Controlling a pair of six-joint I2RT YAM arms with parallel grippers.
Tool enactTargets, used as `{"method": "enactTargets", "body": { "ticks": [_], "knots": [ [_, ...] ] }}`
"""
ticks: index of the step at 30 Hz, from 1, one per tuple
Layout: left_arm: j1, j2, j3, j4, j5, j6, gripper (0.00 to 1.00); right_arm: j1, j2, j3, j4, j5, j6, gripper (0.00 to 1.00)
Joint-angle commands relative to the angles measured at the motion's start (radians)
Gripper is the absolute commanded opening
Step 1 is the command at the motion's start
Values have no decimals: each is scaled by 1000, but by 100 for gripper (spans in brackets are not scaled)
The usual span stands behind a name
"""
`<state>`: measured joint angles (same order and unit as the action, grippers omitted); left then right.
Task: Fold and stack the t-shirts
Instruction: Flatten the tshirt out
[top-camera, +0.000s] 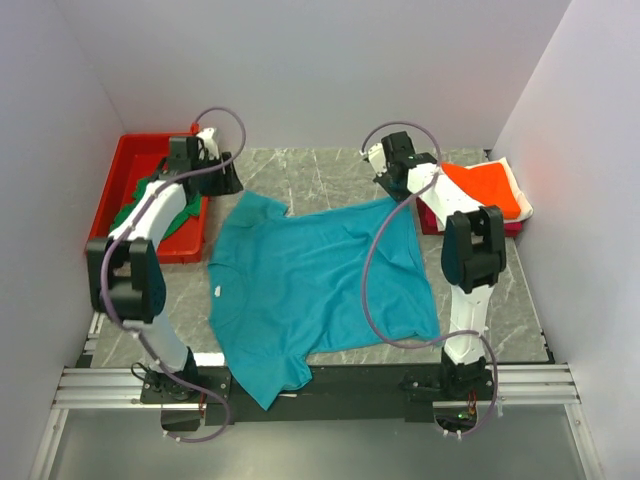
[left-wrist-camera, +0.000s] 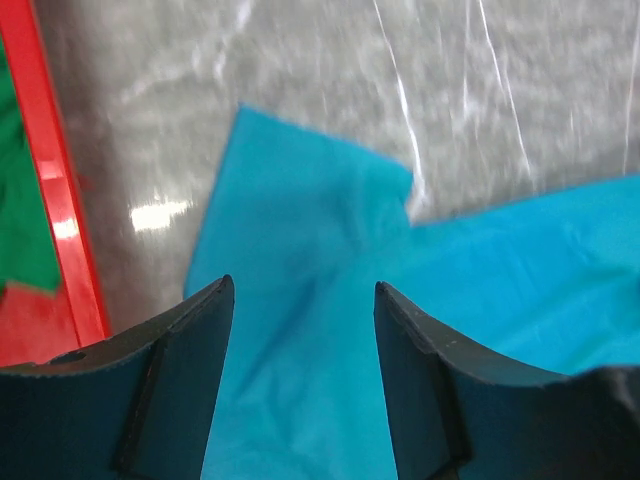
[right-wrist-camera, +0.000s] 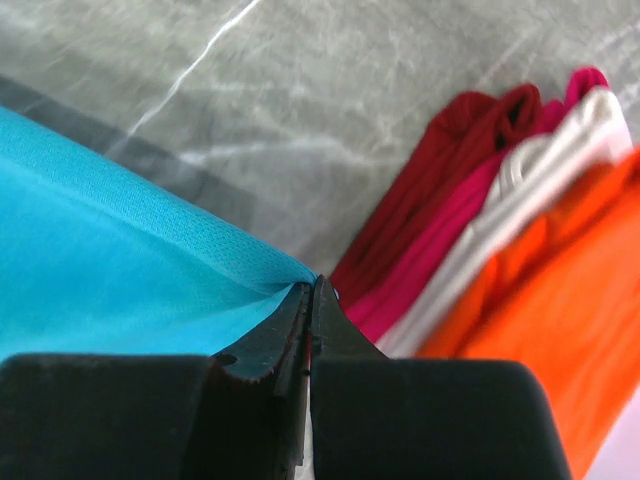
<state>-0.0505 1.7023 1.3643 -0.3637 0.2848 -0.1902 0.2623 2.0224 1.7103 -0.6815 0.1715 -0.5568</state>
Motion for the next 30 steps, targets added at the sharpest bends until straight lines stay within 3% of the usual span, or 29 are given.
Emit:
{"method": "enactTargets", "body": {
  "ticks": [1, 7, 11, 13, 30],
  "knots": [
    [-3, 101, 164, 25, -25, -23, 64, -6, 50, 71, 56, 36, -38, 0],
    [-3, 408, 445, -90, -76, 12, 60, -14, 114, 124, 80, 17, -42, 0],
    [-3, 552, 551, -167, -88, 70, 46, -15, 113, 130, 85, -16, -41, 0],
    [-3, 580, 582, -182, -88, 104, 41, -21, 113, 137, 79, -26, -40, 0],
    [-28, 674, 610, -165, -19, 156, 45, -34, 131, 140, 50, -70, -28, 0]
  ]
}}
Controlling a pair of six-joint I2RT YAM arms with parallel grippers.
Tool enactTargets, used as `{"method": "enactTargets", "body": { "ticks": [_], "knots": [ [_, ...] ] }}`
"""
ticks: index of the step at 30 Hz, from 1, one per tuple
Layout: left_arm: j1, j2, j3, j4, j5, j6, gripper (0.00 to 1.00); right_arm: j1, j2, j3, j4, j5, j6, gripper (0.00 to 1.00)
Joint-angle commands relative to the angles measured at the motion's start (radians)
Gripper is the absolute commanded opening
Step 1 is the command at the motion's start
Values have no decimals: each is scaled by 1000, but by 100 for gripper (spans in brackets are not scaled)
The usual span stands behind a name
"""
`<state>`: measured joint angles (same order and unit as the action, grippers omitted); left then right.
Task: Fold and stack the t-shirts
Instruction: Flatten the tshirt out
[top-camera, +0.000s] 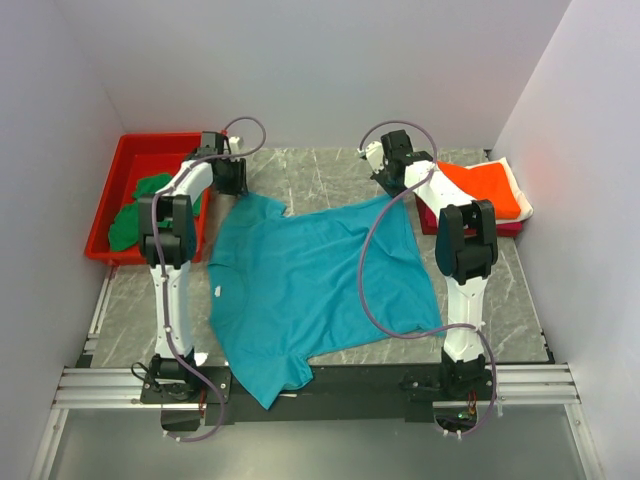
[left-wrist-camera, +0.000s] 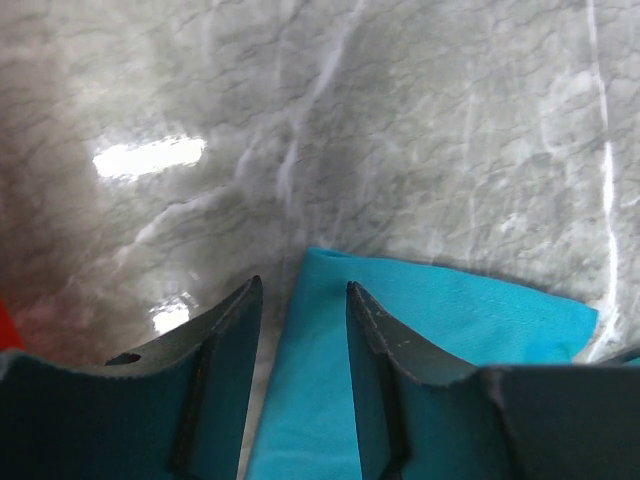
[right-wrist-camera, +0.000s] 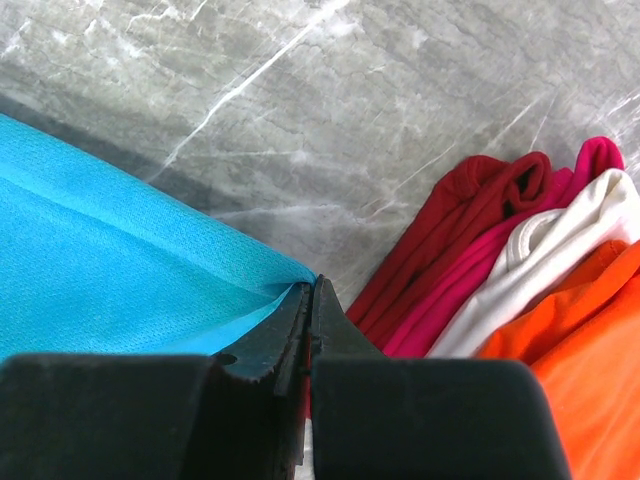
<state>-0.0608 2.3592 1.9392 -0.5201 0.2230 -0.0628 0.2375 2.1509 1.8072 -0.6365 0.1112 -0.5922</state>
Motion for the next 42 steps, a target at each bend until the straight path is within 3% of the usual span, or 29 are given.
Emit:
{"method": "enactTargets", "body": {
  "ticks": [1, 7, 9, 16, 22, 25, 29, 37, 42],
  "knots": [
    [-20, 20, 35, -11, 41, 31, 45, -9, 7, 44, 1, -11, 8, 0],
    [-69, 75, 78, -50, -91, 50, 44, -10, 6, 40, -6, -24, 12, 0],
    [-80, 89, 87, -64, -120, 50, 38, -9, 3, 35, -5, -25, 11, 0],
    [-83, 40, 67, -54, -166, 52, 0, -10, 1, 61, -11, -22, 8, 0],
    [-79, -93, 83, -37, -129, 46, 0, -10, -5, 144, -49, -22, 11, 0],
    [-70, -213, 63, -12, -126, 32, 0, -12, -52, 173, -61, -28, 12, 0],
    [-66, -476, -89, 92, -129, 12, 0, -12, -152, 199, -113, -64, 6, 0],
    [-66, -1045, -400, 282, -111, -25, 0, -10, -563, 81, -118, -131, -60, 0],
    [-68, -1302, -473, 380, -88, -45, 0, -12, -819, 84, -137, -179, -100, 0]
  ]
}}
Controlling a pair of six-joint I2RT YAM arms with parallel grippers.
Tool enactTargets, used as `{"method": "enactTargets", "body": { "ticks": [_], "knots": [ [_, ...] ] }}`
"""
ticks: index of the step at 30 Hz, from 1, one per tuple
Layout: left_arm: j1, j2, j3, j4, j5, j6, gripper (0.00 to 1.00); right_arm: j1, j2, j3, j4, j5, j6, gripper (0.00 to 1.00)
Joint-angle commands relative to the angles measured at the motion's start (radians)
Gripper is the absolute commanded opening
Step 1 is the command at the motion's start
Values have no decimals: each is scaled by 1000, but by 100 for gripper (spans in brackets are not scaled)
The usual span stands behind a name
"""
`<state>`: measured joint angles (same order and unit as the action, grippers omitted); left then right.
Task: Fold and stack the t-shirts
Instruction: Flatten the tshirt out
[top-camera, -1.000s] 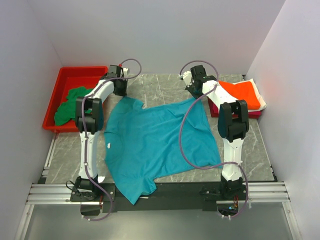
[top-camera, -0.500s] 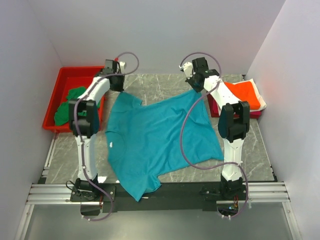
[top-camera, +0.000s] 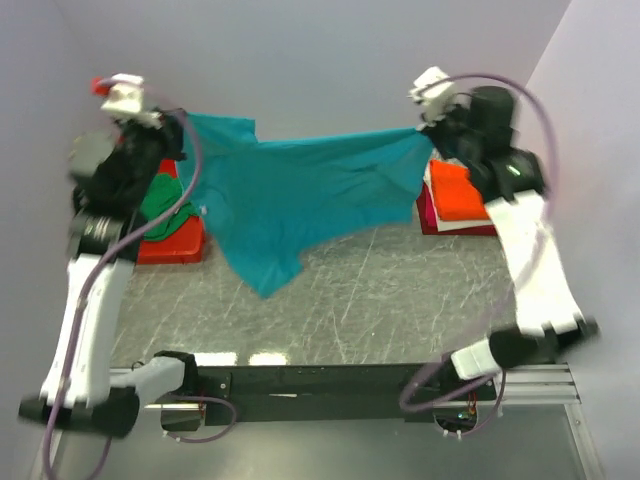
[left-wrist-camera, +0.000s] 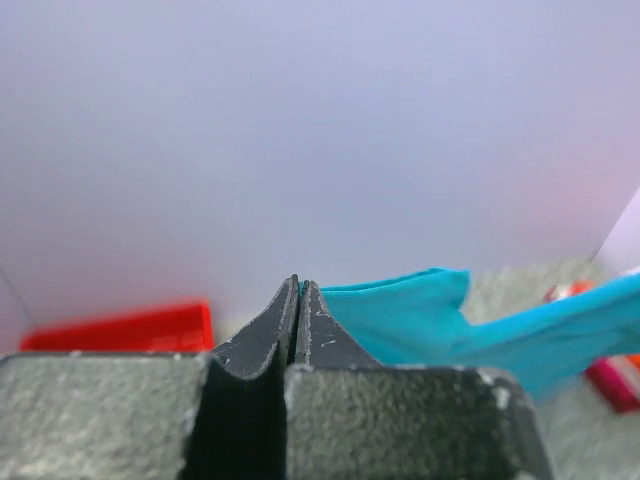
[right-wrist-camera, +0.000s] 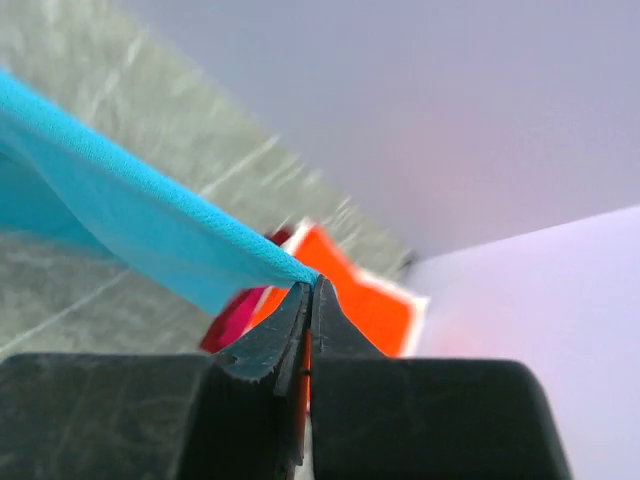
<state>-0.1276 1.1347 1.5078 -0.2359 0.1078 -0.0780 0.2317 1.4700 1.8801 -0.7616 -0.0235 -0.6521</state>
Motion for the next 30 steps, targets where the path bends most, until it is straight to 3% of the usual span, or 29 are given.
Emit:
{"method": "enactTargets", "body": {
  "ticks": [1, 9, 14, 21, 24, 30],
  "knots": [
    [0, -140, -43, 104, 33, -31, 0, -6, -170, 17, -16, -59, -47, 0],
    [-1, -361, -15, 207, 148, -63, 0, -6, -459, 60, 13, -121, -17, 0],
    [0, -409, 41, 230, 230, -101, 0, -5, -514, 96, -2, -107, 6, 0],
    [0, -414, 46, 245, 236, -91, 1, -5, -490, 54, 59, -30, -1, 0],
    [0, -418, -33, 254, 204, -77, 0, -6, -455, -19, 97, -32, 2, 0],
    [0, -360, -381, 302, 122, -68, 0, -32, -326, -258, 223, -114, 28, 0]
  ]
}}
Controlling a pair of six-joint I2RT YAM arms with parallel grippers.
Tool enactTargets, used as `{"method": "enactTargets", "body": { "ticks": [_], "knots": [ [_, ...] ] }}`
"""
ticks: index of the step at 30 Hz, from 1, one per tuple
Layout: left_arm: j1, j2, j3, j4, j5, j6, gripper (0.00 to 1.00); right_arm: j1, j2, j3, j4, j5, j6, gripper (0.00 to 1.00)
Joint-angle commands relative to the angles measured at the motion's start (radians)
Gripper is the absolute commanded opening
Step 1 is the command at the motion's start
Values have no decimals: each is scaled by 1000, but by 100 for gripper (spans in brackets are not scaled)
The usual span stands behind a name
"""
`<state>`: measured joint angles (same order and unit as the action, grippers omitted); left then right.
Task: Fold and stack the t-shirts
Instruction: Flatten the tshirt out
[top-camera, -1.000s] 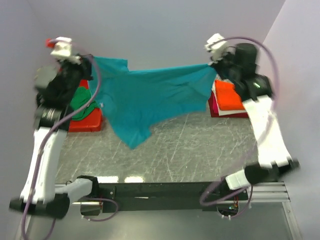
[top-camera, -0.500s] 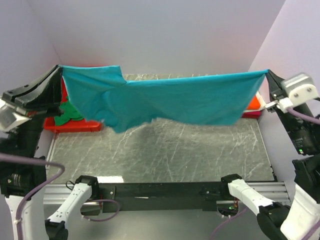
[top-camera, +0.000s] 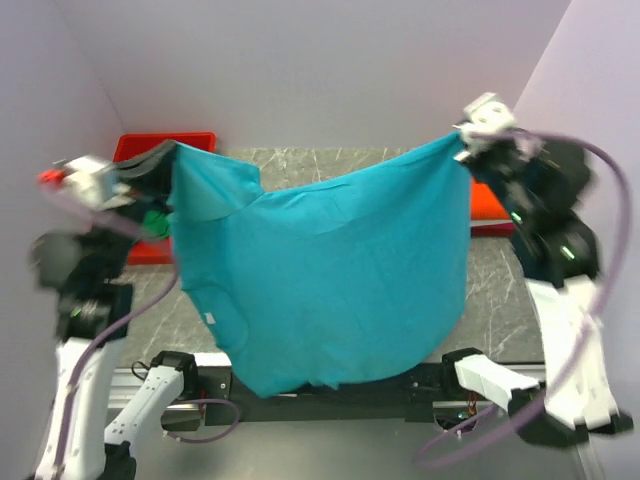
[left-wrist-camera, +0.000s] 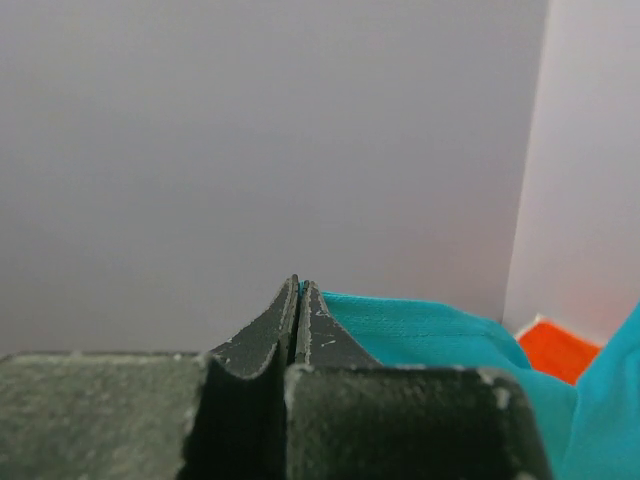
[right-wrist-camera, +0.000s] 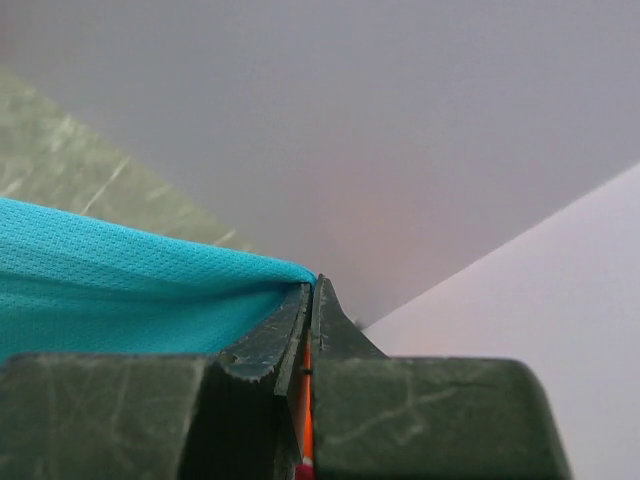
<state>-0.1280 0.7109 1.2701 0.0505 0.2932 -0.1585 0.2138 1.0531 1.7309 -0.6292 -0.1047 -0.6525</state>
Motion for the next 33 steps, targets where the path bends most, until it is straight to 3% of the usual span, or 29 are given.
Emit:
{"method": "enactTargets", "body": {
  "ticks": [1, 4, 8, 12, 15, 18, 25, 33],
  "knots": [
    [1, 84, -188, 46, -77, 13, 0, -16, 119, -137, 118, -47, 31, 0],
    [1, 194, -345, 103, -121, -13, 0, -17, 252, -234, 179, -118, 45, 0],
    [7, 442, -400, 218, -147, -21, 0, -16, 534, -240, 226, -178, 36, 0],
    [39, 859, -165, 172, -98, -42, 0, -14, 833, -61, 200, -153, 7, 0],
    [39, 1087, 27, 105, -88, -18, 0, -13, 1039, 117, 165, -81, 25, 0],
    [39, 1206, 141, 83, -117, 7, 0, -13, 1153, 222, 177, -32, 40, 0],
    [48, 1322, 304, 31, -151, 62, 0, -16, 1252, 329, 247, 94, 53, 0],
    [57, 1257, 281, 63, -102, 93, 0, -51, 1173, 257, 312, 80, 73, 0]
  ]
}}
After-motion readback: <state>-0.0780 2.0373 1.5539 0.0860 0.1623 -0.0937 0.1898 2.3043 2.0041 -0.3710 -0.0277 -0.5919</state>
